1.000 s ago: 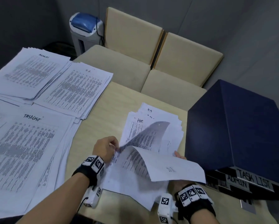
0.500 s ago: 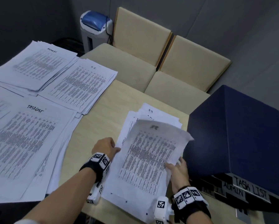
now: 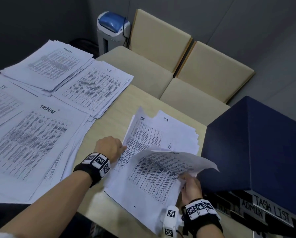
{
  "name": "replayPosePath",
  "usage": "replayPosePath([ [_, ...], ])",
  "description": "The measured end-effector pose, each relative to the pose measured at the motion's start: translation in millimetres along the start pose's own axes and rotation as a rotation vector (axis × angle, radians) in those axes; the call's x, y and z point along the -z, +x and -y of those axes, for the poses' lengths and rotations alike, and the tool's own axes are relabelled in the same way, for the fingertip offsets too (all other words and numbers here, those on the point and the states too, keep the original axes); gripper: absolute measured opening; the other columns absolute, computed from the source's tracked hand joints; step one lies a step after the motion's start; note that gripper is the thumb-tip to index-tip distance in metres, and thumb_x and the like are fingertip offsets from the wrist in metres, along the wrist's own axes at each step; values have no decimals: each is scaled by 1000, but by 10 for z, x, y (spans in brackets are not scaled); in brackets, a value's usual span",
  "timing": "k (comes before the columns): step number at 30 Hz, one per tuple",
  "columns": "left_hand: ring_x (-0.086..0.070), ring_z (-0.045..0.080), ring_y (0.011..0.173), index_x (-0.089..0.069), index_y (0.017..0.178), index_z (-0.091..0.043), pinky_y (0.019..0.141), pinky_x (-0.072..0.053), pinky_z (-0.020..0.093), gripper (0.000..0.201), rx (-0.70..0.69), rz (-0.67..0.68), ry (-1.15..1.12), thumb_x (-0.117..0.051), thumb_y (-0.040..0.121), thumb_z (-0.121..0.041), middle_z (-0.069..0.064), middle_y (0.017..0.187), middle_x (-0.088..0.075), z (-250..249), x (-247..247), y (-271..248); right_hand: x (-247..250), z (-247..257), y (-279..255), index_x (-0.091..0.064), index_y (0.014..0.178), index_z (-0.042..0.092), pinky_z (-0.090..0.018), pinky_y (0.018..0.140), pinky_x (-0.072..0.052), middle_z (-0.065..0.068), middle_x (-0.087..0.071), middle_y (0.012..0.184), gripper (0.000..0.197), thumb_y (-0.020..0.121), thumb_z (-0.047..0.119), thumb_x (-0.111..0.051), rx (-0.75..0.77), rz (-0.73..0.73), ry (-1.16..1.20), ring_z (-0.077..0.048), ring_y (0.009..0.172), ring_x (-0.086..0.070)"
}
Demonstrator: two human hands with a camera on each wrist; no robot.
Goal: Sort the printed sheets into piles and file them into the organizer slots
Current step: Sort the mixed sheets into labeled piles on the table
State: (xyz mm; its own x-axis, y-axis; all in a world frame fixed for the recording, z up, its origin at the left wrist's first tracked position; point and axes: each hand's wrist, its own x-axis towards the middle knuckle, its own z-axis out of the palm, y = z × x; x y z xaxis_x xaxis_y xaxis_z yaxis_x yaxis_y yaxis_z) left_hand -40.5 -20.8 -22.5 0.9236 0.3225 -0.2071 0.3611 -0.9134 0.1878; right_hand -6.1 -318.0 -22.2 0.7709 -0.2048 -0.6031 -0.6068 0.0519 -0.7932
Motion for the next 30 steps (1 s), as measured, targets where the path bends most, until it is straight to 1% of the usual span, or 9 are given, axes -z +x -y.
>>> replayPosePath([
  [5, -59, 31, 66, -53, 74, -6, 56, -41, 30, 17, -34, 17, -324, -48, 89, -3, 9, 65, -54, 4, -40, 3, -108, 123, -46, -61, 78, 1, -31, 60, -46, -15, -62, 72, 13, 90, 0, -54, 6, 67, 6, -27, 63, -59],
  [7, -60, 32, 70, -57, 74, -4, 60, -39, 30, 18, -22, 54, -609, -45, 82, 7, 15, 69, -61, 24, -87, -3, -138, 179, -75, -61, 79, 1, -30, 60, -45, -15, -62, 75, 14, 88, -6, -53, 29, 96, -16, -27, 65, -58],
  [9, -64, 33, 80, -65, 80, -3, 74, -51, 35, 23, -42, 135, -847, -46, 75, 8, 17, 80, -69, 42, -99, -26, -174, 222, -136, -65, 85, 3, -29, 60, -48, -8, -70, 69, 16, 89, -9, -55, 55, 146, -9, -24, 69, -62],
  [12, -68, 28, 87, -73, 86, 1, 84, -54, 42, 37, -33, 262, -985, -43, 73, 18, 17, 88, -73, -8, -85, -82, -204, 253, -177, -68, 84, 8, -21, 55, -52, -1, -73, 69, 25, 90, -11, -53, 116, 208, -7, -14, 66, -68],
  [16, -61, 26, 96, -63, 110, -11, 82, -49, 33, 24, 204, 10, -682, -57, 87, -6, 8, 106, -63, -15, -211, -23, -141, 173, -151, -48, 74, 16, -9, 50, -46, -6, -67, 69, 40, 100, -9, -34, -102, 192, -23, 10, 44, -58],
  [19, -60, 25, 78, -55, 79, -19, 61, -41, 27, 20, 244, 117, -573, -68, 84, -33, 1, 78, -60, 9, -251, 2, -42, 87, -33, -43, 72, 23, -9, 58, -46, 4, -60, 71, 40, 102, -2, -34, -76, 77, -22, 16, 47, -55],
  [22, -51, 22, 61, -43, 59, -18, 52, -32, 26, 41, 128, 41, -386, -56, 92, -39, -2, 59, -49, 14, -260, 5, -42, 88, 21, -58, 80, 16, -27, 76, -46, -3, -59, 78, 26, 100, 4, -46, -7, 6, -53, -4, 66, -63],
  [26, -52, 22, 64, -47, 69, -19, 56, -38, 27, 41, -6, 3, -82, -38, 100, -45, -2, 65, -48, 25, -125, -10, -62, 31, -6, -69, 100, 8, -49, 90, -53, -21, -70, 107, 14, 93, 13, -57, -51, 9, -20, -34, 92, -65],
  [30, -54, 23, 65, -52, 73, -18, 59, -43, 28, 42, -59, 25, 39, -34, 102, -43, 0, 70, -52, 33, 31, -4, -114, 45, -23, -62, 95, 5, -35, 65, -53, -19, -66, 88, 10, 87, 0, -58, -11, -5, -4, -32, 80, -63],
])
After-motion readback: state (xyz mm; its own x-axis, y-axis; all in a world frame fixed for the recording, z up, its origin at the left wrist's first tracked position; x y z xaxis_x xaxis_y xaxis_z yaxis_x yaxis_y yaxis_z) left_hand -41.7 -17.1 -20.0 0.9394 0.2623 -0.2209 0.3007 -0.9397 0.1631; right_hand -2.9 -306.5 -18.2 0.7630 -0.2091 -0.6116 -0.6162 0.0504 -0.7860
